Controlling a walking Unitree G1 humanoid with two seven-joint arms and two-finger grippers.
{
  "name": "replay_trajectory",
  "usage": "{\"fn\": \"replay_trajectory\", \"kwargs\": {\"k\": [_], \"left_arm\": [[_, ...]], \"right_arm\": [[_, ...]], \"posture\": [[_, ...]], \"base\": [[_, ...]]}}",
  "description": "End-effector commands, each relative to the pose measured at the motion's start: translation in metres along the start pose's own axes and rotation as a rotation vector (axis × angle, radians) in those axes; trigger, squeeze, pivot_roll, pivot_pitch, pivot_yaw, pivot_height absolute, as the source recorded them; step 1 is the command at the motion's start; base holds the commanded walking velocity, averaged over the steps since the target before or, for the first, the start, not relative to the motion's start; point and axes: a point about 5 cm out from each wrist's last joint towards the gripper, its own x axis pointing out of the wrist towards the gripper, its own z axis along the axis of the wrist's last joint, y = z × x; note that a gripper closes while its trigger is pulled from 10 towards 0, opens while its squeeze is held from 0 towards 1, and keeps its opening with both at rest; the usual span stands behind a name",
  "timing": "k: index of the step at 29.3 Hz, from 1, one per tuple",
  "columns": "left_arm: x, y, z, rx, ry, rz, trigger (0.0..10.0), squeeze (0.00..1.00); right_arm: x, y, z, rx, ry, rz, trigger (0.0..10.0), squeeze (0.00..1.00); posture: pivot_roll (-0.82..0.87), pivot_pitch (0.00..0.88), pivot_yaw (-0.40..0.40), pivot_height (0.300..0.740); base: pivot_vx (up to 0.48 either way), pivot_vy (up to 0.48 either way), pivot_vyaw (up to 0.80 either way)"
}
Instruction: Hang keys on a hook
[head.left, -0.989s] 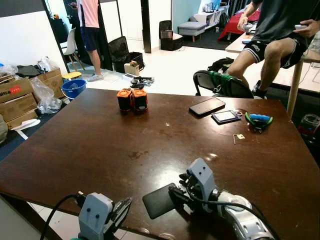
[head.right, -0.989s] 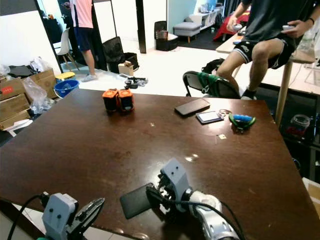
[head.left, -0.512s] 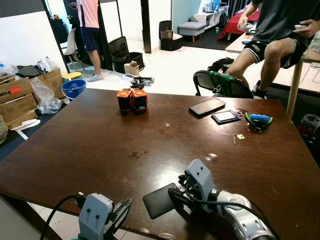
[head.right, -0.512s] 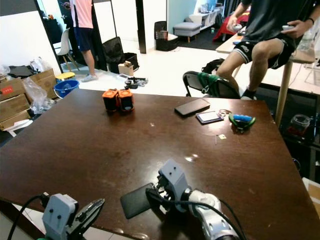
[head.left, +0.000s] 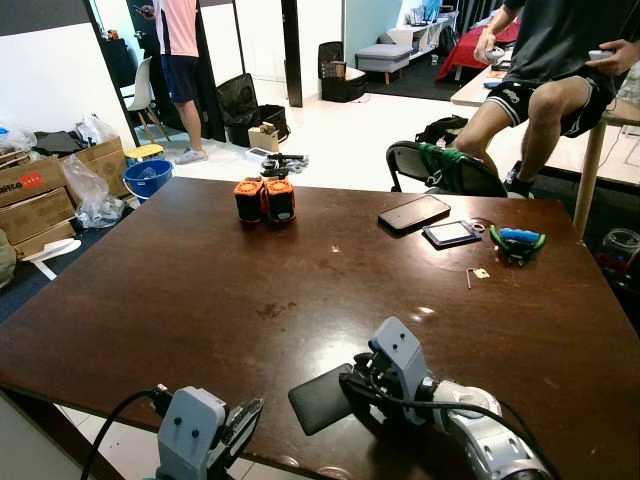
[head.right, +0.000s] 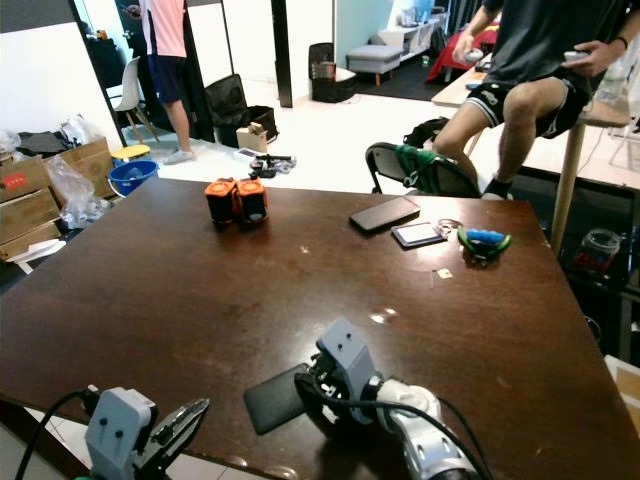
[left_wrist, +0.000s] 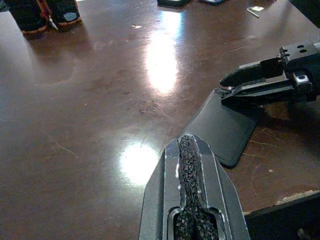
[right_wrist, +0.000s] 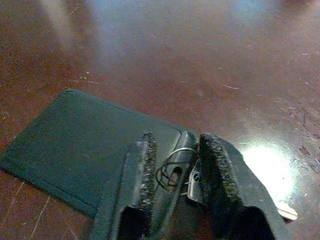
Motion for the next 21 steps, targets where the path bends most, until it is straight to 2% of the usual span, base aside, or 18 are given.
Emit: {"fn": "replay_trajectory", "kwargs": {"k": [1,16,17,20,21], "left_arm": [[-0.0029,0.0014,-0.0028,0.007,0.025,-0.001,10.0,0.0],[-0.0021,0.0018,-0.0028,0.011,0.03,0.004,10.0,0.0],[-0.0021,0.0018,-0.0028,0.011,0.031,0.005,10.0,0.0],[-0.0021,0.0018,-0.0028,0.011,0.031,0.005,10.0,0.0],[-0.0022,0.0019,-0.0029,0.012,0.032,0.005,10.0,0.0]], "right_arm": [[0.0021,0.0033,-0.0063,0.009,0.037,0.011,2.2,0.0],[0.003,0.0036,-0.0058,0.006,0.033,0.006,2.3,0.0],[0.0033,0.0037,-0.0054,0.007,0.028,0.004,1.7,0.0],[0.0033,0.0037,-0.0054,0.007,0.028,0.004,1.7,0.0],[0.0039,0.0031,-0.0038,0.008,0.016,-0.006,1.3,0.0]], "posture": [[0.03,0.019,0.17,0.74],[0.03,0.025,0.17,0.74],[0.03,0.025,0.17,0.74],[0.03,0.025,0.17,0.74],[0.03,0.025,0.17,0.74]], "base": [[0.0,0.0,0.0],[0.0,0.0,0.0],[0.0,0.0,0.0],[0.0,0.0,0.0],[0.0,0.0,0.0]]}}
